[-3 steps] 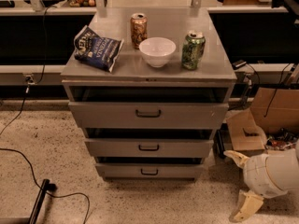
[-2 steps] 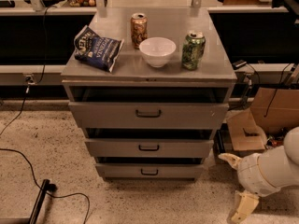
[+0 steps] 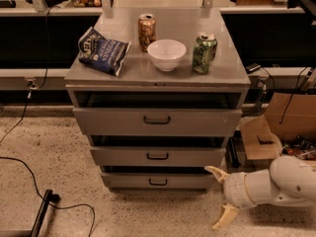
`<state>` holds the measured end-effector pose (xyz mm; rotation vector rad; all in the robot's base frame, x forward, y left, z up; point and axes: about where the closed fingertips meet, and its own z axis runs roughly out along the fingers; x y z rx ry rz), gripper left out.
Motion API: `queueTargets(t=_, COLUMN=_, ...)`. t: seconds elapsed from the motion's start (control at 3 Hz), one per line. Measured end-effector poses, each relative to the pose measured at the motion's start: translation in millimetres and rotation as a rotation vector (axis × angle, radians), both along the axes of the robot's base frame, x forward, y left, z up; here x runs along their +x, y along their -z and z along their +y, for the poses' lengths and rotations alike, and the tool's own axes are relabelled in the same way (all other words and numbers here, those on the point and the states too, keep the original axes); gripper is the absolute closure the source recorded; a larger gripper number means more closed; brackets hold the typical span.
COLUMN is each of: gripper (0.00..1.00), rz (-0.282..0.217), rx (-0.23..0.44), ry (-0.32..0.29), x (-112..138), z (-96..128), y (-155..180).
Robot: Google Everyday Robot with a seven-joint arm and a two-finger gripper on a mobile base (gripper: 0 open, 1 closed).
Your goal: Open bottom drawer
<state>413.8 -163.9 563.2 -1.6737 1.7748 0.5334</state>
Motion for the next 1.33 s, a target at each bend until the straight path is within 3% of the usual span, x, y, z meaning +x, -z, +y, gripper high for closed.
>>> queueTargets(t=0.33, gripper=0.00, rz=0.011, rx=0.048, ry=-0.040, x=-8.2, z=12.5, y=32.3)
queueTargets(t=0.67, gripper=0.00, rz=-0.005, rx=0.015, ry=-0.050, x=1.7, z=18.8, y=58.1)
queueTargets(t=1.0, gripper=0.00, rz=-0.075, rx=0.023, ry=0.004, x=17.4, z=20.6, y=115.0)
queueTargets(t=1.33, gripper=0.00, rz=-0.061, rx=0.021, ry=-0.034, x=25.7, z=30.3, y=142.4)
